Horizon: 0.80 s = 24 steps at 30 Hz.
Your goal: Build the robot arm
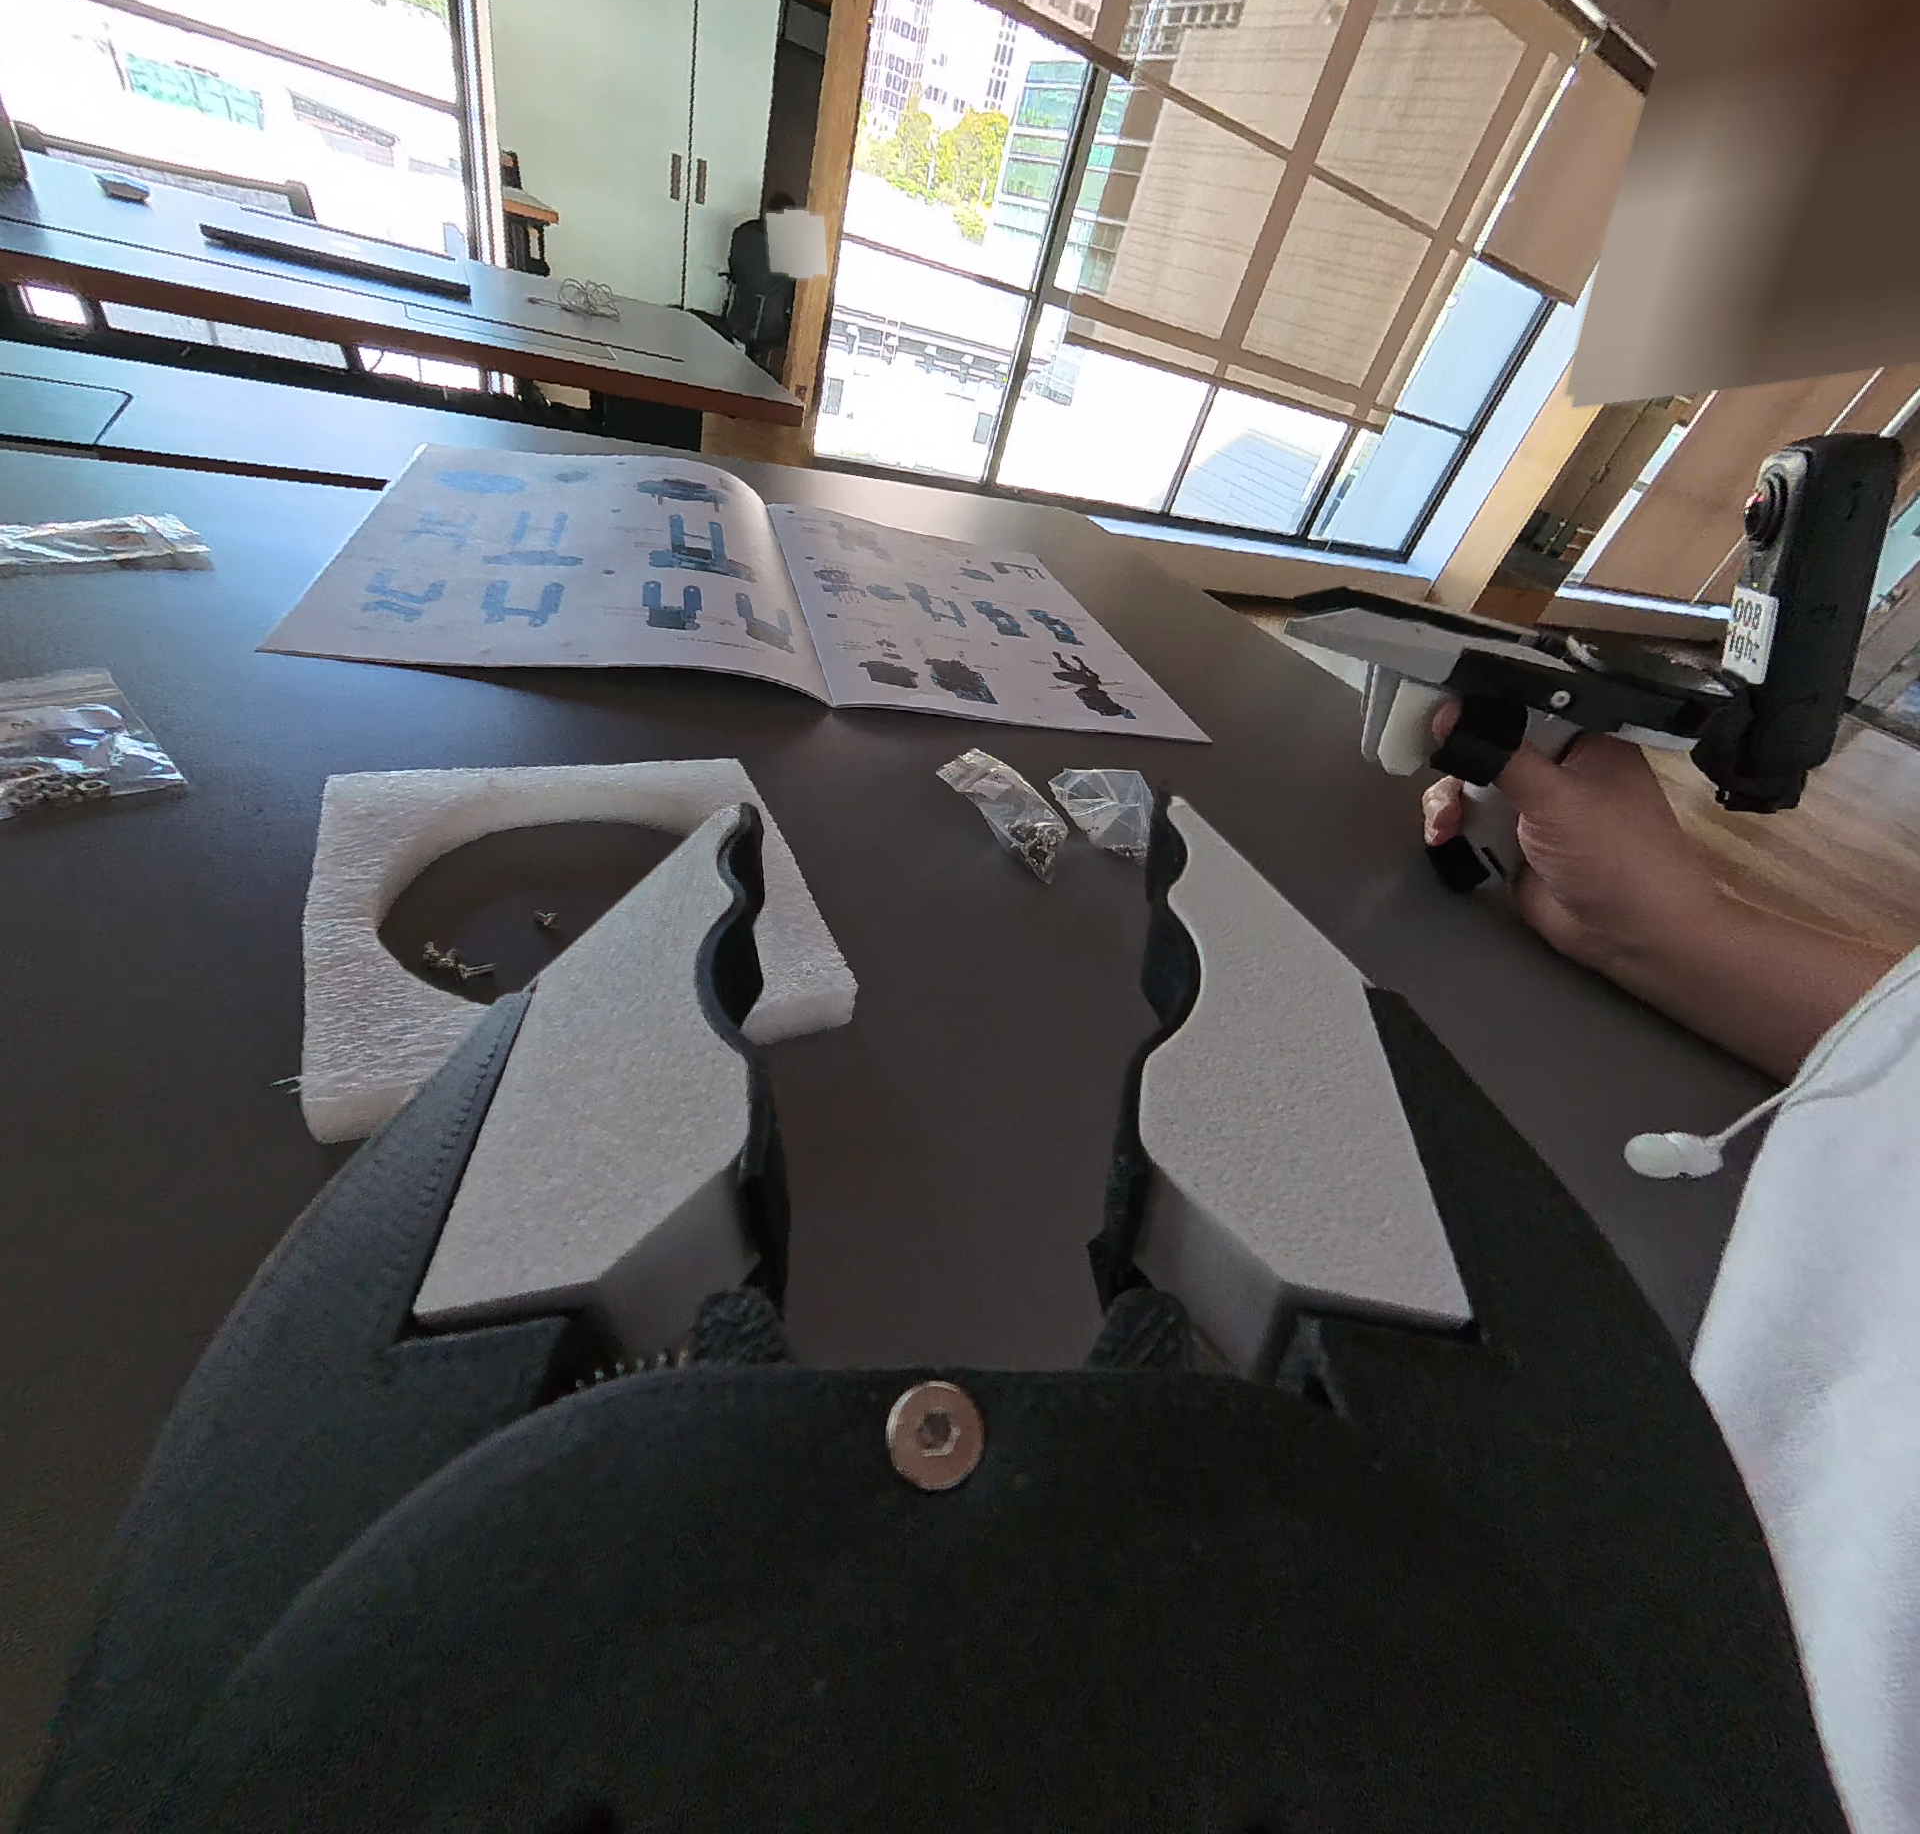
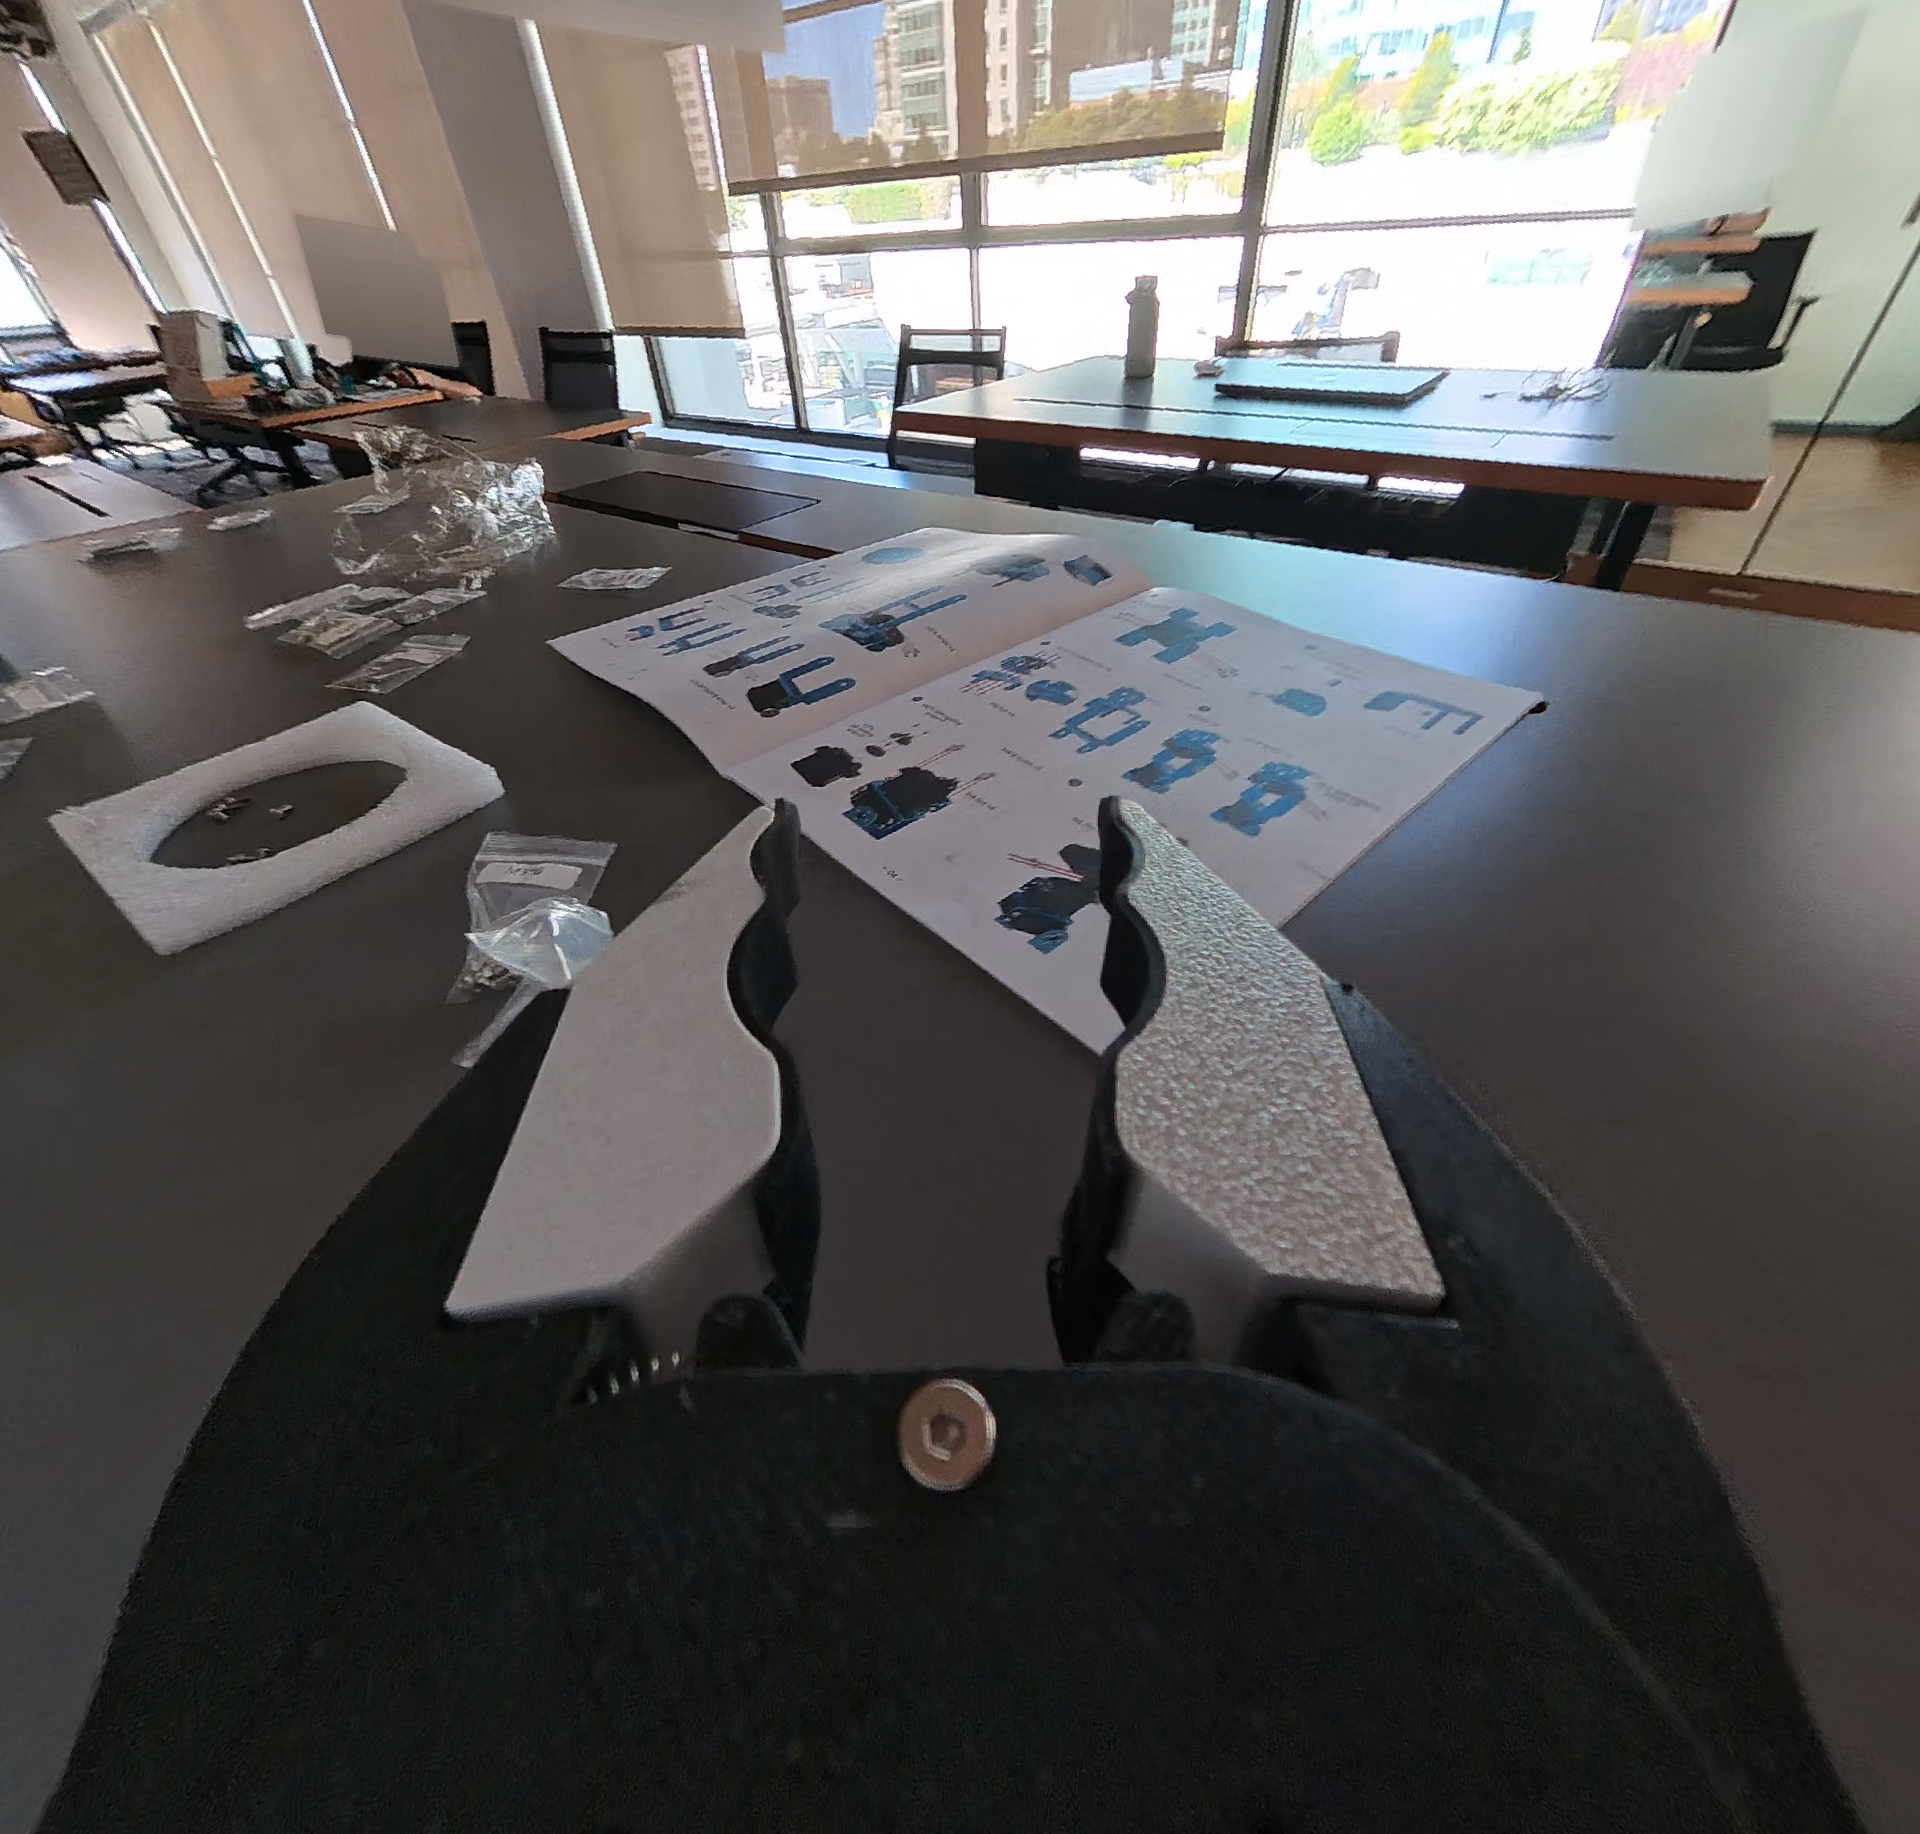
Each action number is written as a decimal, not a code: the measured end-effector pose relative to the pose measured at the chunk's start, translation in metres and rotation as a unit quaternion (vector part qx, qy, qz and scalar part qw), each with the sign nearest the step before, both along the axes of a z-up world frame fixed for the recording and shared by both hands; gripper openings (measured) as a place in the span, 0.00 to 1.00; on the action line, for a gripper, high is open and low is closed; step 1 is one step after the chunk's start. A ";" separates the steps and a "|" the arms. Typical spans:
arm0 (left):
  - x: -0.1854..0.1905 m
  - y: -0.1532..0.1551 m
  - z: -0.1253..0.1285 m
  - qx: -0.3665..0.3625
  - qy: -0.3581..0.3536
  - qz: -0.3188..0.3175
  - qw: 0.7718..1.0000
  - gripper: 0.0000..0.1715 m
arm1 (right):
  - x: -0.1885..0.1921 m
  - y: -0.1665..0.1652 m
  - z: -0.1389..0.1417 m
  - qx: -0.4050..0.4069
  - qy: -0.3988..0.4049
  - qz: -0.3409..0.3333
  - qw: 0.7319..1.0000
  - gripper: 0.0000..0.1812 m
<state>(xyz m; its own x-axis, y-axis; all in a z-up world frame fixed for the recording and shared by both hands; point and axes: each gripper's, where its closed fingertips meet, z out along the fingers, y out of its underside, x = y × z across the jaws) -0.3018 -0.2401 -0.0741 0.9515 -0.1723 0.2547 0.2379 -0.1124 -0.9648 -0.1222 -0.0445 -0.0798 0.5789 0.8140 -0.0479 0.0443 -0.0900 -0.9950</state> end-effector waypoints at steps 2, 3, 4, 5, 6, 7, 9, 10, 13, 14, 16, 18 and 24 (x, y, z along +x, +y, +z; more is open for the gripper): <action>0.004 0.003 -0.005 -0.017 0.012 -0.007 1.000 0.43 | -0.001 -0.002 0.002 -0.015 0.021 0.010 1.000 0.32; 0.006 0.004 -0.007 -0.023 0.019 -0.010 1.000 0.43 | 0.000 -0.002 0.003 -0.023 0.035 0.013 0.999 0.32; 0.007 0.005 -0.008 -0.028 0.024 -0.011 0.999 0.43 | 0.002 -0.001 0.005 -0.031 0.049 0.010 0.998 0.31; 0.008 0.005 -0.009 -0.032 0.028 -0.012 0.999 0.43 | 0.005 0.001 0.006 -0.038 0.062 0.006 0.997 0.31; 0.008 0.006 -0.010 -0.036 0.029 -0.012 0.999 0.43 | 0.009 0.004 0.008 -0.045 0.076 0.001 0.996 0.31; 0.008 0.006 -0.012 -0.040 0.029 -0.012 0.999 0.43 | 0.012 0.006 0.009 -0.052 0.091 -0.004 0.994 0.30; 0.008 0.007 -0.013 -0.047 0.023 -0.015 0.999 0.43 | 0.019 0.012 0.010 -0.071 0.120 -0.013 0.990 0.27; 0.007 0.008 -0.014 -0.049 0.020 -0.016 0.998 0.43 | 0.021 0.014 0.010 -0.083 0.129 -0.016 0.988 0.25; 0.006 0.008 -0.015 -0.053 0.011 -0.016 0.998 0.43 | 0.021 0.017 0.005 -0.106 0.130 -0.015 0.986 0.21; 0.005 0.009 -0.016 -0.055 0.009 -0.015 0.998 0.43 | 0.020 0.017 0.005 -0.107 0.129 -0.016 0.986 0.21; 0.005 0.009 -0.017 -0.059 0.006 -0.015 0.998 0.43 | 0.019 0.016 0.005 -0.103 0.125 -0.016 0.987 0.19; 0.004 0.009 -0.018 -0.062 0.002 -0.016 0.998 0.42 | 0.019 0.016 0.004 -0.101 0.120 -0.018 0.987 0.17; 0.005 0.010 -0.020 -0.071 0.002 -0.019 0.997 0.39 | 0.019 0.017 0.004 -0.109 0.126 -0.017 0.986 0.14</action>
<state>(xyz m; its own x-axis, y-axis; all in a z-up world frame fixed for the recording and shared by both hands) -0.2966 -0.2300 -0.0943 0.9461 -0.1696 0.2758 0.2276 -0.2573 -0.9391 -0.1031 -0.0276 -0.0760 0.5531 0.7490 -0.3648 -0.2078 -0.3000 -0.9310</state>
